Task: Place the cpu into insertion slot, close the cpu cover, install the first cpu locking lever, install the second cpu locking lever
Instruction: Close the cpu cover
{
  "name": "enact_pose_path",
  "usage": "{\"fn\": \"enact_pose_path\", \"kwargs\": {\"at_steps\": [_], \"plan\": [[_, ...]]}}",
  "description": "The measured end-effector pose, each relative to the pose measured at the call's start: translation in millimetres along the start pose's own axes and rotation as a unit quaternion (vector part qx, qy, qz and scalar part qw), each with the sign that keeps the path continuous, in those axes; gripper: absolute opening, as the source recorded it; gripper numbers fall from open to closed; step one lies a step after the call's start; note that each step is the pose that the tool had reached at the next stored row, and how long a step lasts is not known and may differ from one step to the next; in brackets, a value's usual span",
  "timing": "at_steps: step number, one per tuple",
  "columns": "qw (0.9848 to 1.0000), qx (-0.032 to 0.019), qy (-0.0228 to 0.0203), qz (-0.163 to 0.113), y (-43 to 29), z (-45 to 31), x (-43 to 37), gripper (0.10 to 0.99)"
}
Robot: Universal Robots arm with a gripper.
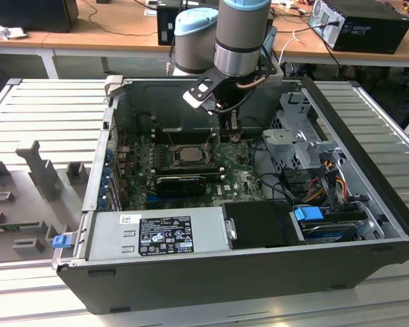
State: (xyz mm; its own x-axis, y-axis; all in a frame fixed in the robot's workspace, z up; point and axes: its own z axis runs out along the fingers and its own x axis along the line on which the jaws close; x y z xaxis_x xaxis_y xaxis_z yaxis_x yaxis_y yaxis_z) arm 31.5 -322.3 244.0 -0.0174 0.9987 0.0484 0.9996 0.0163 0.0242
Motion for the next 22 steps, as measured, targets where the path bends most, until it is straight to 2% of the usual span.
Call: {"fn": "enact_pose_path", "kwargs": {"at_steps": [10,22], "plan": [[1.0000,0.0000,0.0006,0.000,-5.0,-0.1,0.1,0.106],[1.0000,0.0000,0.0015,0.000,-15.2,-0.3,0.3,0.106]]}}
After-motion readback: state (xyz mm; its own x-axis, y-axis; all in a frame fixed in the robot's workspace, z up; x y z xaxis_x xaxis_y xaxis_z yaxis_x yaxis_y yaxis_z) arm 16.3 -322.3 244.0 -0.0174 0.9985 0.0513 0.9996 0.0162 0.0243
